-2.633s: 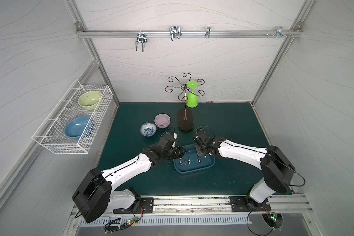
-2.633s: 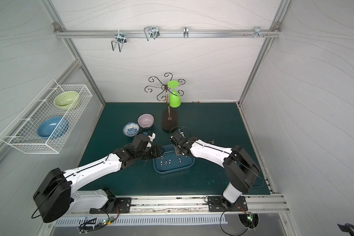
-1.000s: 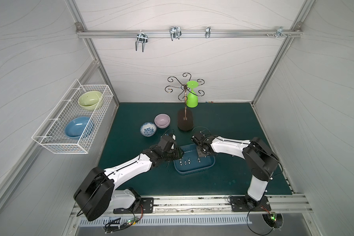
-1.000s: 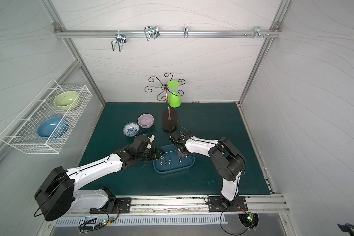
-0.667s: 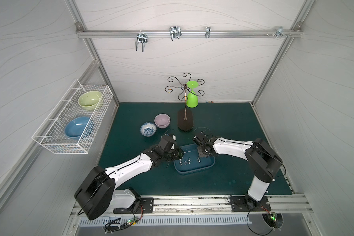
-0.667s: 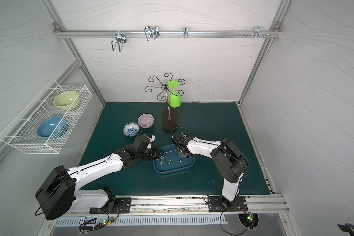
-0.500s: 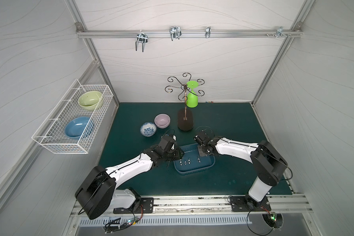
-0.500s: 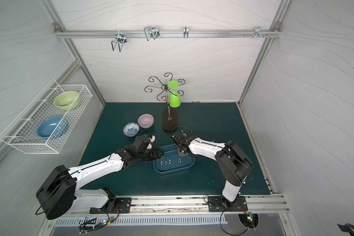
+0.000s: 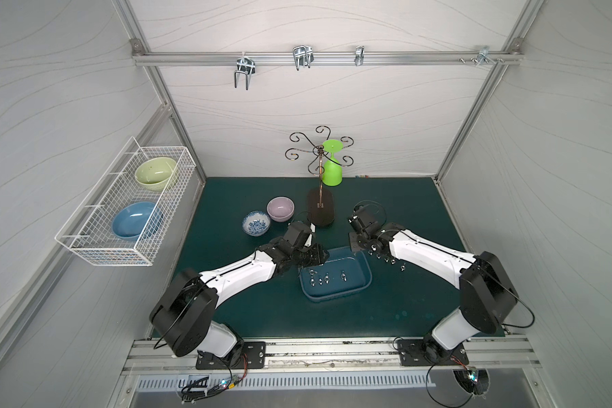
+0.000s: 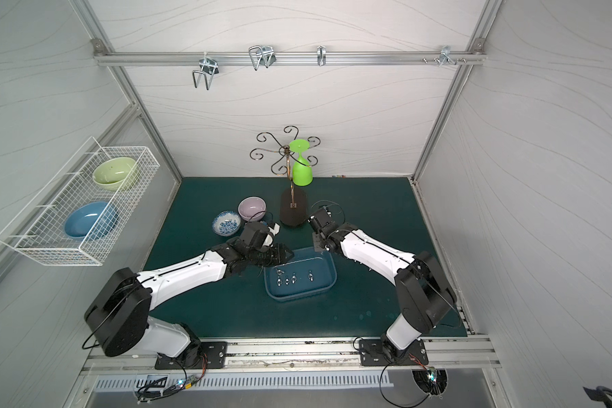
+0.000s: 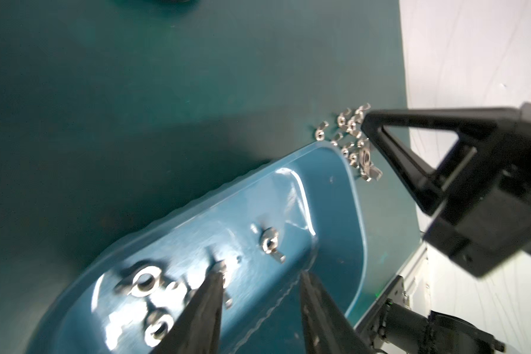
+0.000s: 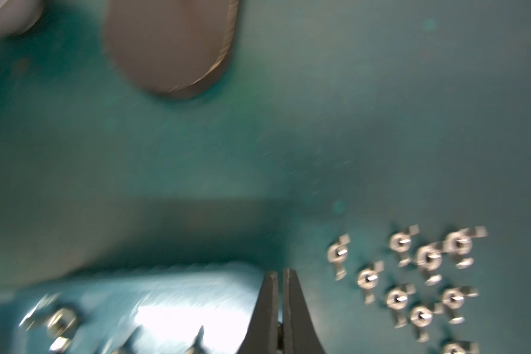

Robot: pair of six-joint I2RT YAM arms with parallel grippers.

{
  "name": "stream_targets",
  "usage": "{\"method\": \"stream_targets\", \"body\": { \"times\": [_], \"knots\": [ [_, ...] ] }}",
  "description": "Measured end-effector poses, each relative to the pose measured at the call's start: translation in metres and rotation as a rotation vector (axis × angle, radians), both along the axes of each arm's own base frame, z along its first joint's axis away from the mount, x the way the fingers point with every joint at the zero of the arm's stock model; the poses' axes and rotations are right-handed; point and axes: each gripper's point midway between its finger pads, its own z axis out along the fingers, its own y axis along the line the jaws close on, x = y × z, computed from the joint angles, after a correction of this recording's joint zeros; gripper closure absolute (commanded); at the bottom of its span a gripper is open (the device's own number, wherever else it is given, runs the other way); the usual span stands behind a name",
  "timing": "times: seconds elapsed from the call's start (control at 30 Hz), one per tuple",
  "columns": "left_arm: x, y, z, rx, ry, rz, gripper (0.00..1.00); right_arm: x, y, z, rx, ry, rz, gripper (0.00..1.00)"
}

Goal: Take out the wing nut from the storage box
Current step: Place the wing nut at the center of the board.

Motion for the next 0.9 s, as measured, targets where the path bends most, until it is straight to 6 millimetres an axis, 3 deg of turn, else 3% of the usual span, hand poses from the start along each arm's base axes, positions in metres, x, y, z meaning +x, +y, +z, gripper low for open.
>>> {"method": "stream_targets", "body": {
  "times": [0.2, 0.43, 0.57, 0.9],
  "knots": [
    [0.016, -0.043, 0.014, -0.088, -0.018, -0.094, 0.55, 0.040, -0.043, 0.002, 0.022, -0.011, -0.130, 1.00],
    [0.021, -0.092, 0.021, -0.174, -0.029, -0.211, 0.54, 0.066, -0.076, -0.052, 0.025, 0.100, -0.223, 1.00],
    [0.028, -0.110, 0.016, -0.196, -0.013, -0.249, 0.54, 0.068, -0.079, -0.075, 0.028, 0.155, -0.236, 1.00],
    [0.035, -0.121, 0.018, -0.211, -0.013, -0.271, 0.53, 0.070, -0.072, -0.092, 0.049, 0.187, -0.224, 1.00]
  ]
}}
